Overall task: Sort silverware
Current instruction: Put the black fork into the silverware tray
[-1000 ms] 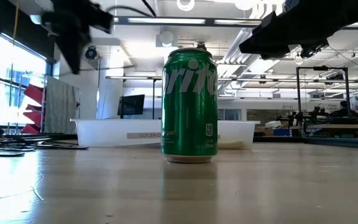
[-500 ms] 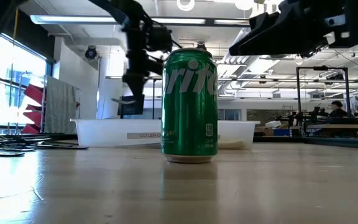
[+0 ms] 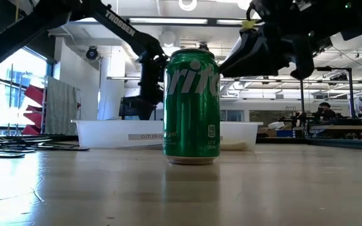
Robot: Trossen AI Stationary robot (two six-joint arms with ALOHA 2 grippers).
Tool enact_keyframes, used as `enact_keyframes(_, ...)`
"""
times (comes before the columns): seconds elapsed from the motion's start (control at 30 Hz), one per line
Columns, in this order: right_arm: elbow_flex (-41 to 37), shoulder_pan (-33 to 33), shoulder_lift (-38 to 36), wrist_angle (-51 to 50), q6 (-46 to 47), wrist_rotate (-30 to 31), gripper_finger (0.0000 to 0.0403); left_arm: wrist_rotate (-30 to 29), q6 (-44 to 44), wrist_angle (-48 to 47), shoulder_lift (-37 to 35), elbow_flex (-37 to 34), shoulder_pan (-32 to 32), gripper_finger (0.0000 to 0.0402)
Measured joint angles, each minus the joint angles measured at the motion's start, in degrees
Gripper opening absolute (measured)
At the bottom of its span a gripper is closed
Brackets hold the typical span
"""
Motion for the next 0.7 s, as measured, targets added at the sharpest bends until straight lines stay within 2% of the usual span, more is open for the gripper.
enact_keyframes(0.13, 0.0, -1.1, 0.0, -0.3, 1.4, -2.4, 0.0102, 1.8, -0.3, 0.4, -0.1, 0.0, 0.4, 0.0010)
enact_keyframes(0.27, 0.0, -1.4, 0.0, -0.7, 4.7, -3.5, 0.0102, 5.5, -0.7, -1.5, -0.1, 0.0, 1.4, 0.0040)
enact_keyframes(0.33, 0.0, -1.3, 0.0, -0.8, 6.2, -3.6, 0.0102, 4.6, -1.9, -2.2, -0.1, 0.0, 1.6, 0.0056)
enact_keyframes(0.43, 0.0, -0.8, 0.0, -1.8, 8.4, -3.7, 0.0102, -0.3, -4.6, -4.9, -0.4, 0.0, 1.5, 0.0074)
enact_keyframes(0.57, 0.0, 0.2, 0.0, -2.9, 11.1, -3.7, 0.0102, -4.3, -11.0, -10.8, -3.3, 0.3, 0.2, 0.0084)
enact_keyframes(0.7, 0.0, 1.5, 0.0, -3.2, 12.0, -3.7, 0.0103, -3.8, -24.8, -15.6, -8.5, 0.0, -3.6, 0.0085)
